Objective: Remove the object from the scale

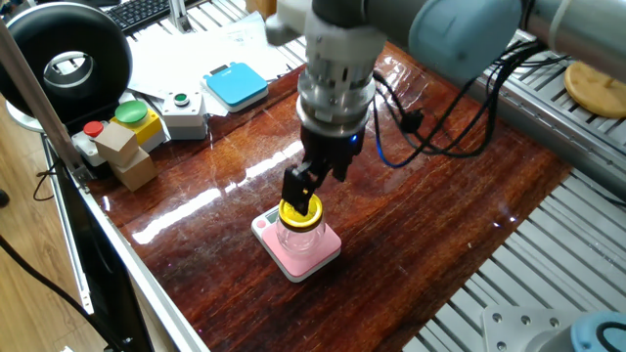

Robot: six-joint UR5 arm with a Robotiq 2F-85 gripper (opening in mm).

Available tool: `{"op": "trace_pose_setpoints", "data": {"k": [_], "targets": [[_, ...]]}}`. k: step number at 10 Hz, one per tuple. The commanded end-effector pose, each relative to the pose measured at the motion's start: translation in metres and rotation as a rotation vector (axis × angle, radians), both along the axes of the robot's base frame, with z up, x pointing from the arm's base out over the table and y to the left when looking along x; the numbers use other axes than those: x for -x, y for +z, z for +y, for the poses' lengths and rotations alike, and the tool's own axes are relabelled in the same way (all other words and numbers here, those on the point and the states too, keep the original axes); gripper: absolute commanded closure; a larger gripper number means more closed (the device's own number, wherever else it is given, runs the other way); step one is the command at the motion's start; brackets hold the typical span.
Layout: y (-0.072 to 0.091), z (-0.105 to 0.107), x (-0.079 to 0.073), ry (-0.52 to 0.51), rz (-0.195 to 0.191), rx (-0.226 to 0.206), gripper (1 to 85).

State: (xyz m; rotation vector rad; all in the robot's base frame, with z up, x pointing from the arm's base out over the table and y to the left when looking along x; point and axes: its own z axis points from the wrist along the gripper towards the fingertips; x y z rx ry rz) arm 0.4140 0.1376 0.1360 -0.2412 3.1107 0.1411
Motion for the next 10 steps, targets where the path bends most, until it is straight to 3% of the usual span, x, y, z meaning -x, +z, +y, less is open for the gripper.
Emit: {"op": "trace_pose_setpoints", "data": {"k": [1,4,10], "targets": [[-0.018,0.009,-0.008,0.026,-0.026,0.009,4.3],[-0.017,0.023,-0.01,0.012,-0.028,0.01,5.3],[-0.03,0.021,-0.02,0.033,-0.059,0.011,5.7]]}}
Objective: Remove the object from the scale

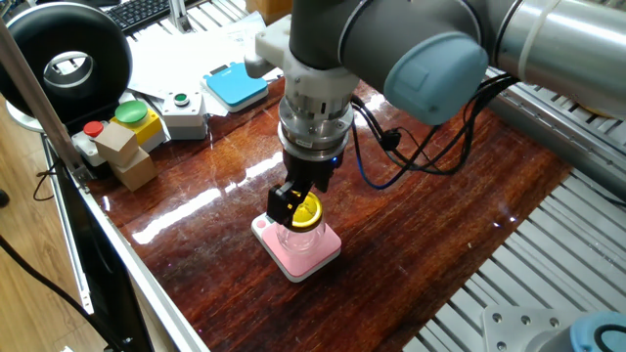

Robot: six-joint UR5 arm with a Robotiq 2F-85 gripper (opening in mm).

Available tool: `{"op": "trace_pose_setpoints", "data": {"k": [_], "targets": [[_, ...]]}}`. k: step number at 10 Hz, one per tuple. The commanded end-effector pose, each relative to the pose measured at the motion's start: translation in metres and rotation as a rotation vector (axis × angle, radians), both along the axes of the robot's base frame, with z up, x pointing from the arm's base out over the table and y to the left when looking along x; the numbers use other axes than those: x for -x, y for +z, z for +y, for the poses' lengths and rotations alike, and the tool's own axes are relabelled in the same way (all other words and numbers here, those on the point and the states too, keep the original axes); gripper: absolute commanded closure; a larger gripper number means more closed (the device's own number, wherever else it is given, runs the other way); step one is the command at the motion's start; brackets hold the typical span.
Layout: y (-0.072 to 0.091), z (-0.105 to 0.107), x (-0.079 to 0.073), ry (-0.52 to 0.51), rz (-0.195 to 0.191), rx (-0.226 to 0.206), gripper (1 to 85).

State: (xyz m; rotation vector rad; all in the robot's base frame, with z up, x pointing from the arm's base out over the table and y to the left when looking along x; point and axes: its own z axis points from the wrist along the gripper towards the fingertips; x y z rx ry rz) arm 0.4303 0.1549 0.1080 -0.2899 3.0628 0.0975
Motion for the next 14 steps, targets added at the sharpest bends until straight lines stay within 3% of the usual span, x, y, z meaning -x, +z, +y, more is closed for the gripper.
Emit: {"op": "trace_pose_setpoints", "data": {"k": [1,6,14], "targets": [[-0.003,0.004,-0.005,0.003,-0.018,-0.016,5.3],[-0.003,0.009,-0.021,0.018,-0.079,-0.032,5.3],[-0.01,0.0,-0.015,-0.011,-0.058,-0.007,9.3]]}}
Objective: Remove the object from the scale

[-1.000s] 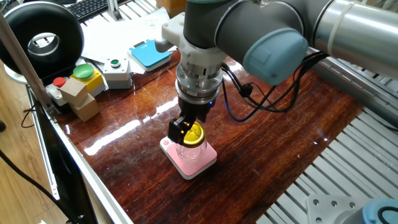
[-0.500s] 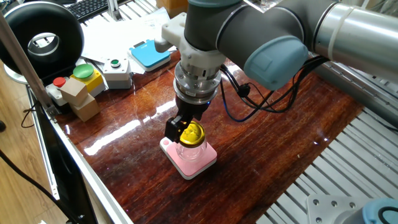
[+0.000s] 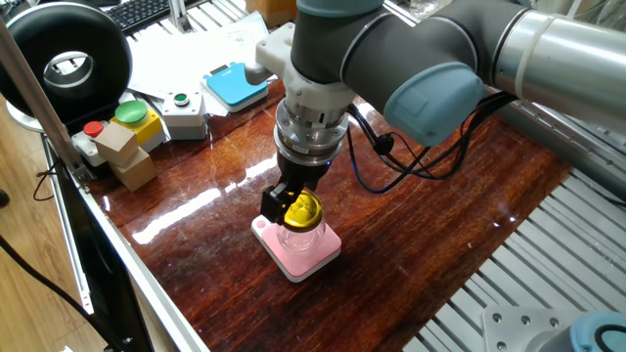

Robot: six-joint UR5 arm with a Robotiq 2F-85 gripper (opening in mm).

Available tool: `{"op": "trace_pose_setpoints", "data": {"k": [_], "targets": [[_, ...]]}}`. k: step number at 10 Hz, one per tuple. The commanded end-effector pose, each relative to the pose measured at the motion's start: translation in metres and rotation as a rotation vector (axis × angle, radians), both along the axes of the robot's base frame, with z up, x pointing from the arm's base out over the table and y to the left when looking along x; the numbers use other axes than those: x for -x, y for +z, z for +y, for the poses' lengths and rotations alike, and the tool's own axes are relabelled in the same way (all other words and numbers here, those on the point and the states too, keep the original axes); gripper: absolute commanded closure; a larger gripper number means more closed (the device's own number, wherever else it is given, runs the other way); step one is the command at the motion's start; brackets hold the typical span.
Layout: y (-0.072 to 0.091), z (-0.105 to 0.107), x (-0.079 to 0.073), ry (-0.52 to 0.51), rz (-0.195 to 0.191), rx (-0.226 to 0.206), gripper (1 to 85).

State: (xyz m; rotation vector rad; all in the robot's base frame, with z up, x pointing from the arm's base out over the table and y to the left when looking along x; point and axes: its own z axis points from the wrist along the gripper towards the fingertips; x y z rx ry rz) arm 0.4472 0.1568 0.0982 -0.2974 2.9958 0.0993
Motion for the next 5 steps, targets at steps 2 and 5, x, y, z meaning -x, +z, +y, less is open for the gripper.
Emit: {"op": "trace_pose_setpoints", "data": {"k": [2,5], "targets": [[-0.001,-0.0016,0.0034,-0.024,0.011,0.001,9.3],[0.0024,-0.0012,0.0085,-0.129,0.044,-0.001,47.3]]}}
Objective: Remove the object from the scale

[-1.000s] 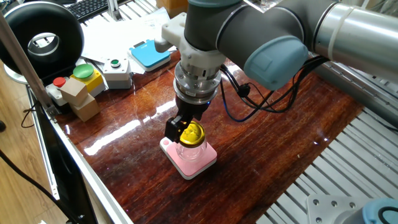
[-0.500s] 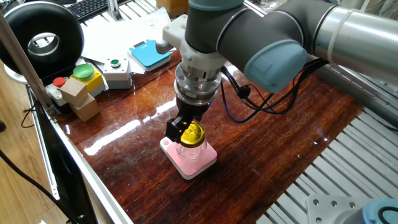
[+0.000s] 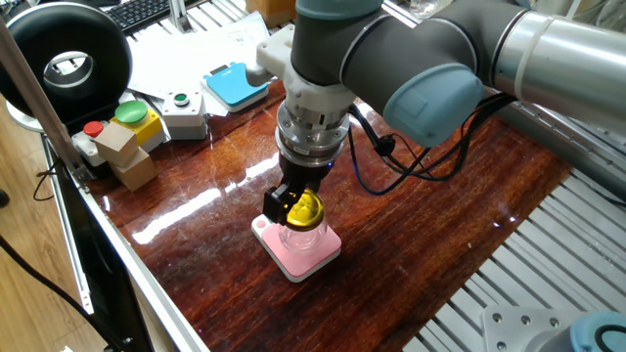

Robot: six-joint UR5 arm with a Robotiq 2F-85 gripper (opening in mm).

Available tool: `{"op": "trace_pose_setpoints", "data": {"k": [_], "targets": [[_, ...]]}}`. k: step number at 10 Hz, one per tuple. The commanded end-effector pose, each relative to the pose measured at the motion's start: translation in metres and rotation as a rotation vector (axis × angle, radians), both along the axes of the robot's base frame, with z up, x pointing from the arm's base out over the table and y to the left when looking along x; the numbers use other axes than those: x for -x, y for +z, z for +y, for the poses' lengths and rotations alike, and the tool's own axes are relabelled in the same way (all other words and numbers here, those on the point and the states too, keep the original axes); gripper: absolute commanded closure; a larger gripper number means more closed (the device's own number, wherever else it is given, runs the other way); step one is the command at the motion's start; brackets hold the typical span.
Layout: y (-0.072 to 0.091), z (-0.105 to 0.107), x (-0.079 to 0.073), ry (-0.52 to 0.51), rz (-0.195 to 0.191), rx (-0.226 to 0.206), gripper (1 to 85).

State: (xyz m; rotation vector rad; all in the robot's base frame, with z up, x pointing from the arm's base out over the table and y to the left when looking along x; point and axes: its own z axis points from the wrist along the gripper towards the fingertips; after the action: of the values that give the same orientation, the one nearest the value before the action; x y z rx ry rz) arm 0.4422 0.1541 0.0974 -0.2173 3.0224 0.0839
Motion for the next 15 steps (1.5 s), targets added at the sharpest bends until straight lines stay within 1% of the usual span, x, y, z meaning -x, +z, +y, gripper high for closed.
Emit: {"op": "trace_pose_setpoints", "data": {"k": [1,2,3,4,5,6,7,8,9,10,11,13,14,15], "targets": [[0.005,0.0,0.001,-0.093,0.019,-0.007,56.0],[0.006,-0.002,0.0,-0.112,0.019,0.003,64.3],[0.008,-0.006,-0.006,-0.137,0.009,0.009,73.7],[0.013,-0.016,-0.017,-0.157,-0.02,0.031,84.7],[0.019,-0.024,-0.019,-0.14,-0.015,0.051,84.7],[0.028,-0.032,-0.026,-0.109,-0.015,0.062,84.7],[0.037,-0.043,-0.032,-0.076,-0.009,0.066,84.7],[0.046,-0.058,-0.036,-0.047,-0.001,0.07,84.7],[0.055,-0.079,-0.038,-0.01,0.02,0.075,84.7],[0.064,-0.104,-0.039,0.038,0.032,0.072,84.7],[0.069,-0.128,-0.04,0.076,0.032,0.065,84.7],[0.069,-0.171,-0.035,0.138,0.027,0.038,84.7],[0.067,-0.189,-0.031,0.148,0.022,0.029,84.7],[0.064,-0.202,-0.031,0.16,0.009,0.023,84.7]]}}
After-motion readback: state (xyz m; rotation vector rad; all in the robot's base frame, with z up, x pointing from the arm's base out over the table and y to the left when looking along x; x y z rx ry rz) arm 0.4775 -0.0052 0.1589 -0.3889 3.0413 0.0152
